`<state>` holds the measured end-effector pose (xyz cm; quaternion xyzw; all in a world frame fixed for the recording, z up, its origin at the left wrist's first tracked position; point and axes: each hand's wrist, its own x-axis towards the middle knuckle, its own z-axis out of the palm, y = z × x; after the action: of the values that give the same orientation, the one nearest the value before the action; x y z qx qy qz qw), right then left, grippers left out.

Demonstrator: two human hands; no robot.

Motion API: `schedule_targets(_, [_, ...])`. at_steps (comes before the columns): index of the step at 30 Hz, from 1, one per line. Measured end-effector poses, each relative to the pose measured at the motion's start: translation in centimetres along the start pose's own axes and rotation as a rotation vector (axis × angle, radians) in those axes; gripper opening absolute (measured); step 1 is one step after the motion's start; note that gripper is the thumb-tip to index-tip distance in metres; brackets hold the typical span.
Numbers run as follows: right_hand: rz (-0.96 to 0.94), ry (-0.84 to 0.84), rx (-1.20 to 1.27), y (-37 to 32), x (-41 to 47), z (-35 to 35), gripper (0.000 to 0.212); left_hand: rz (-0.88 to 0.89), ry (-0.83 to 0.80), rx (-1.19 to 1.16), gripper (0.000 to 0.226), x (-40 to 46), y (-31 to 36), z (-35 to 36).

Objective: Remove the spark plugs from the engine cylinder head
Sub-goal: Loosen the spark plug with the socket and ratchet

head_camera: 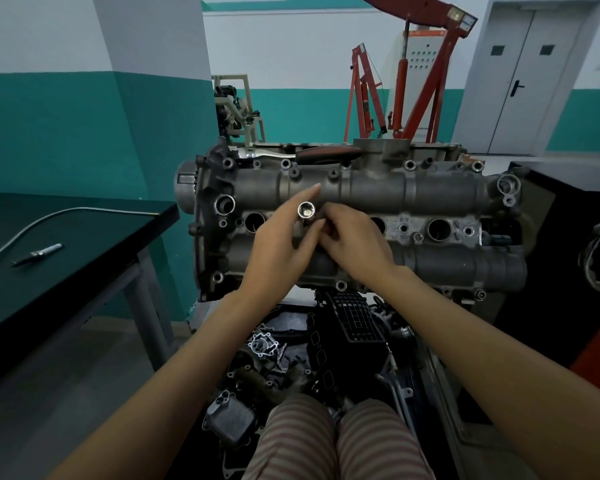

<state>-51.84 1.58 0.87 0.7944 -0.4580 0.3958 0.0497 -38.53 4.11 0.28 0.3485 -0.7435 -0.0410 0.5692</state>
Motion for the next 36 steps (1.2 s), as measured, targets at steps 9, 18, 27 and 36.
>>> schedule_targets(9, [0.087,-0.024,0.043,0.0,0.0,0.0,0.023,-0.112,0.12,0.108,0.037,1.5,0.5,-0.1])
schedule_targets(18, [-0.098,-0.023,-0.102,-0.4,-0.6,-0.2,0.018,0.008,-0.034,0.341,0.02,1.3,0.4,-0.6])
schedule_targets(27, [0.051,0.024,-0.001,-0.4,-0.1,-0.3,0.02,0.009,0.006,0.576,0.052,1.9,0.4,-1.1])
schedule_targets(36, [0.046,-0.002,-0.082,-0.4,-0.1,0.0,0.022,0.248,-0.11,0.517,0.031,2.2,0.0,-1.6])
